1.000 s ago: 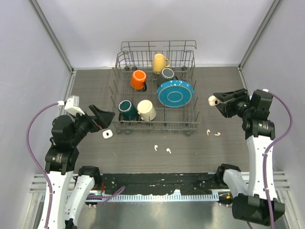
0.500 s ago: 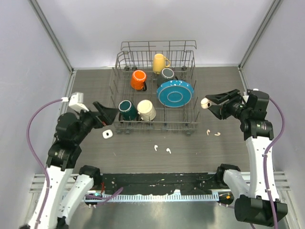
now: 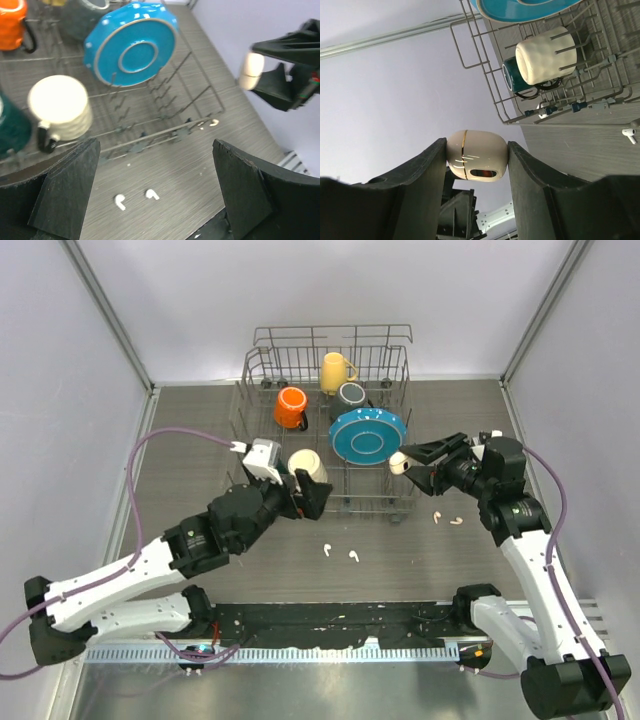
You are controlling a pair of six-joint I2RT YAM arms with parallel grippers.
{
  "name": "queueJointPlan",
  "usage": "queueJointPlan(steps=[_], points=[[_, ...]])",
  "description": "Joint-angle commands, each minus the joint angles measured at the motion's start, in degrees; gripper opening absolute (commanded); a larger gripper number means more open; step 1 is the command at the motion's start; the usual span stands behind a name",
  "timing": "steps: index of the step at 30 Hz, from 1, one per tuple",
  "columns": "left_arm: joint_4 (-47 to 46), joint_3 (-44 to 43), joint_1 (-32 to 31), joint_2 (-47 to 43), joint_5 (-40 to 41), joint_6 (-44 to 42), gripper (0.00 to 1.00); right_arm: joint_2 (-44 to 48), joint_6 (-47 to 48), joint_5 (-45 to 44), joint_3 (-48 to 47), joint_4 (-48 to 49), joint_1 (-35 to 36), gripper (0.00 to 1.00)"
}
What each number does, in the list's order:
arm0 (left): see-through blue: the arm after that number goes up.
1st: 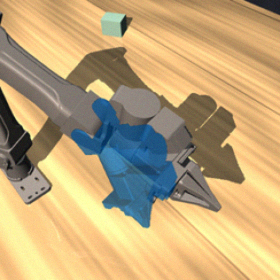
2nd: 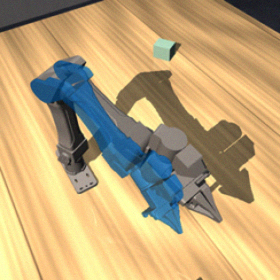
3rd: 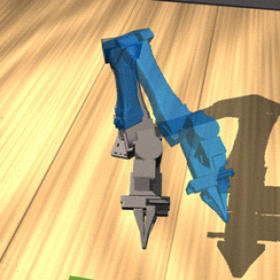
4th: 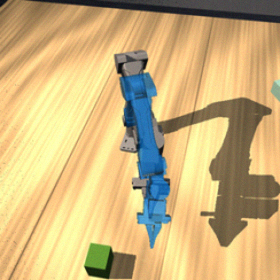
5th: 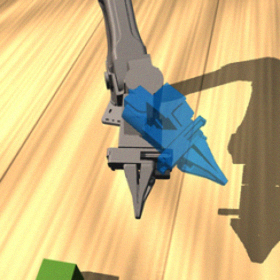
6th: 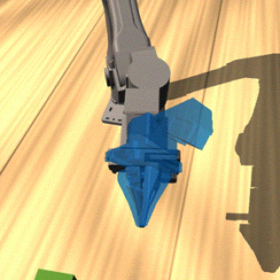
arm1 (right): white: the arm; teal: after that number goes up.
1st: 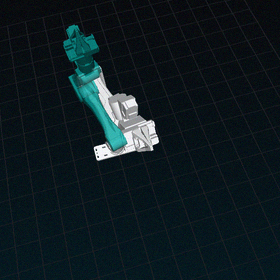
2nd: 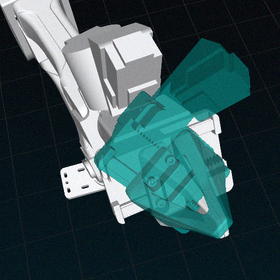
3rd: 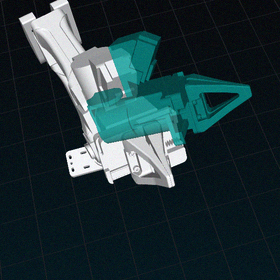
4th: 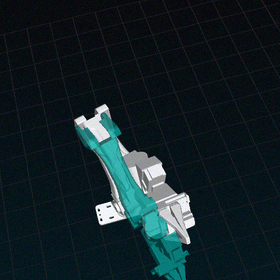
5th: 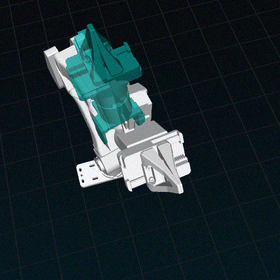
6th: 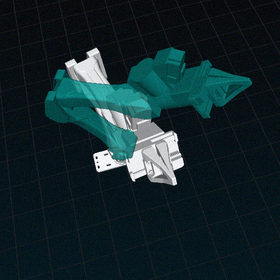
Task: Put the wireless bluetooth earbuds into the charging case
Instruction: Pick up the charging case at the center of the board.
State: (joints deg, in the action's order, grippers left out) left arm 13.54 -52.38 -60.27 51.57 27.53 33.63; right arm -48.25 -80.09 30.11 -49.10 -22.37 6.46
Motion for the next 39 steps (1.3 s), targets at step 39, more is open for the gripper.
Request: queueJointPlan(steps=[39], points=[[-51.2, 9.3, -7.4, 15.4, 3.8, -10.7, 1.0, 2.7, -21.9, -18.6, 6.4, 12.9, 14.7, 0.01]])
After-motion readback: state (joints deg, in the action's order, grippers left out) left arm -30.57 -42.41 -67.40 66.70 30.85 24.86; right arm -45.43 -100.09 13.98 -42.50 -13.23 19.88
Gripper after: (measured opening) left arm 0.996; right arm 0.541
